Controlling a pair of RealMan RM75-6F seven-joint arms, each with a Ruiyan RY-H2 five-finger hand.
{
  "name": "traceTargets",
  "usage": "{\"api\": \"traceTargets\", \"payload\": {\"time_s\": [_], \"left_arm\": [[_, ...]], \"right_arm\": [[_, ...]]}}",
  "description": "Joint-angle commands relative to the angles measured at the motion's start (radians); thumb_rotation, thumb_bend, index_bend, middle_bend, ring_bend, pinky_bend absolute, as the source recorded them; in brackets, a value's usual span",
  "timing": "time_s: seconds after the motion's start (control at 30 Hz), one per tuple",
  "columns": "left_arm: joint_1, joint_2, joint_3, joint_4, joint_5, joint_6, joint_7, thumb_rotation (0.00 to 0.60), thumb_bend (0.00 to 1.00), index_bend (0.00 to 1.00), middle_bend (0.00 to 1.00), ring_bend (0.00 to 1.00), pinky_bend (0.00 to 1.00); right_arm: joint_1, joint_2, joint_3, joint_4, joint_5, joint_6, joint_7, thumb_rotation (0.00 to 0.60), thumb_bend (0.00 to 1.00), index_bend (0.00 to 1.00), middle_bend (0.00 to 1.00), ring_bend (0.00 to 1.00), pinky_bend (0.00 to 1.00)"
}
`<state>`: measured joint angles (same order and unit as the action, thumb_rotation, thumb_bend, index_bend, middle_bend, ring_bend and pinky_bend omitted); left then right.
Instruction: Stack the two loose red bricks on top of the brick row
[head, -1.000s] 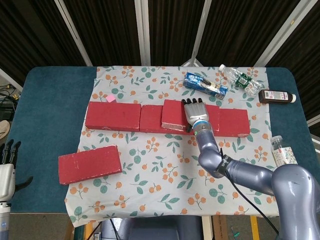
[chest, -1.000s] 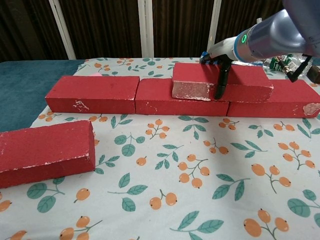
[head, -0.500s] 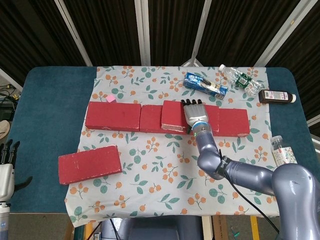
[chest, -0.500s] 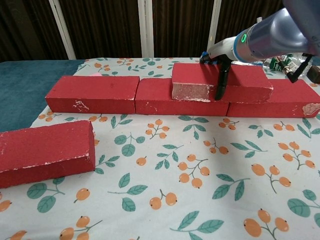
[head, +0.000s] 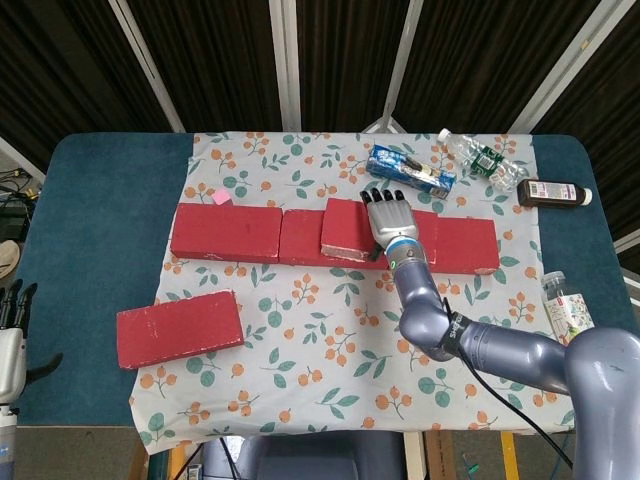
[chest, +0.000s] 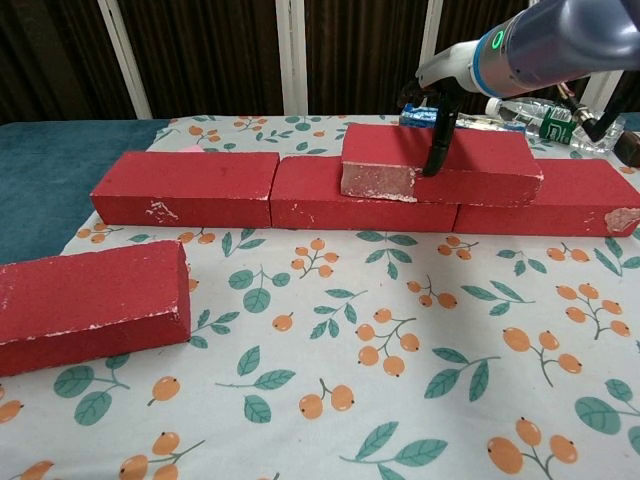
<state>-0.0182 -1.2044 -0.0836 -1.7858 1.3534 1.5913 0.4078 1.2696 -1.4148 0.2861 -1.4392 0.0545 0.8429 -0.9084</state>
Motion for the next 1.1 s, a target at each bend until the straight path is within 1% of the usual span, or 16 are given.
{"api": "traceTargets", "payload": {"time_s": [0.03, 0.17, 0.27, 0.3, 0.33, 0.4, 0.47, 0.57, 0.63, 0.7, 0.73, 0.83, 0.93, 1.0, 1.1], "left_arm": [[0.001, 0.003, 0.001, -0.001, 0.005, 0.001, -0.009, 0.6, 0.01, 0.04, 0.0, 0.0, 0.14], [0.002, 0.012, 0.005, 0.0, 0.016, -0.001, -0.031, 0.6, 0.01, 0.04, 0.0, 0.0, 0.14], [0.002, 0.021, 0.012, -0.003, 0.035, -0.005, -0.057, 0.6, 0.01, 0.03, 0.0, 0.0, 0.14], [0.002, 0.022, 0.014, -0.004, 0.04, -0.005, -0.061, 0.6, 0.01, 0.03, 0.0, 0.0, 0.14], [0.001, 0.026, 0.019, -0.006, 0.052, -0.008, -0.072, 0.6, 0.01, 0.02, 0.0, 0.0, 0.15], [0.003, 0.036, 0.03, -0.011, 0.075, -0.01, -0.099, 0.6, 0.01, 0.02, 0.0, 0.0, 0.16], [0.006, 0.045, 0.036, -0.016, 0.09, -0.008, -0.119, 0.6, 0.01, 0.02, 0.0, 0.0, 0.17], [0.013, 0.057, 0.038, -0.023, 0.093, 0.001, -0.141, 0.6, 0.01, 0.02, 0.0, 0.0, 0.17], [0.017, 0.065, 0.039, -0.028, 0.096, 0.004, -0.156, 0.6, 0.01, 0.02, 0.0, 0.0, 0.17], [0.019, 0.077, 0.043, -0.033, 0.101, 0.002, -0.172, 0.6, 0.01, 0.02, 0.0, 0.0, 0.17], [0.02, 0.087, 0.046, -0.037, 0.104, -0.001, -0.188, 0.6, 0.01, 0.02, 0.0, 0.0, 0.17], [0.021, 0.11, 0.047, -0.042, 0.107, -0.006, -0.221, 0.6, 0.01, 0.02, 0.0, 0.0, 0.17], [0.018, 0.132, 0.047, -0.064, 0.11, -0.014, -0.235, 0.6, 0.01, 0.0, 0.0, 0.0, 0.17], [0.015, 0.148, 0.048, -0.079, 0.108, -0.023, -0.224, 0.6, 0.01, 0.0, 0.0, 0.0, 0.18], [0.004, 0.182, 0.056, -0.111, 0.102, -0.054, -0.179, 0.6, 0.01, 0.0, 0.0, 0.0, 0.19]], "right_arm": [[0.003, 0.039, 0.005, -0.047, 0.012, 0.021, -0.001, 0.6, 0.15, 0.02, 0.0, 0.0, 0.0], [-0.01, 0.124, 0.021, -0.169, -0.003, 0.078, 0.017, 0.6, 0.15, 0.02, 0.0, 0.0, 0.0], [-0.035, 0.216, 0.035, -0.306, -0.029, 0.125, 0.039, 0.6, 0.15, 0.02, 0.0, 0.0, 0.0], [-0.042, 0.231, 0.037, -0.331, -0.036, 0.132, 0.044, 0.6, 0.15, 0.02, 0.0, 0.0, 0.0], [-0.06, 0.27, 0.043, -0.392, -0.06, 0.154, 0.062, 0.6, 0.15, 0.02, 0.0, 0.0, 0.0], [-0.12, 0.353, 0.044, -0.532, -0.135, 0.206, 0.11, 0.6, 0.15, 0.02, 0.0, 0.0, 0.0], [-0.191, 0.418, 0.034, -0.645, -0.223, 0.256, 0.167, 0.6, 0.15, 0.01, 0.0, 0.0, 0.0], [-0.31, 0.496, 0.0, -0.774, -0.367, 0.319, 0.258, 0.6, 0.15, 0.01, 0.0, 0.0, 0.0], [-0.39, 0.53, -0.029, -0.825, -0.479, 0.355, 0.318, 0.6, 0.15, 0.01, 0.0, 0.0, 0.0], [-0.47, 0.556, -0.066, -0.855, -0.599, 0.396, 0.371, 0.6, 0.15, 0.01, 0.0, 0.0, 0.0], [-0.526, 0.566, -0.093, -0.864, -0.691, 0.426, 0.411, 0.6, 0.15, 0.01, 0.0, 0.0, 0.0], [-0.637, 0.569, -0.154, -0.854, -0.875, 0.488, 0.492, 0.6, 0.15, 0.01, 0.0, 0.0, 0.0], [-0.735, 0.552, -0.212, -0.81, -1.046, 0.537, 0.586, 0.6, 0.15, 0.01, 0.0, 0.0, 0.0], [-0.796, 0.53, -0.253, -0.763, -1.144, 0.569, 0.649, 0.6, 0.15, 0.01, 0.0, 0.0, 0.0], [-0.875, 0.487, -0.308, -0.678, -1.249, 0.615, 0.719, 0.6, 0.15, 0.01, 0.0, 0.0, 0.0]]}}
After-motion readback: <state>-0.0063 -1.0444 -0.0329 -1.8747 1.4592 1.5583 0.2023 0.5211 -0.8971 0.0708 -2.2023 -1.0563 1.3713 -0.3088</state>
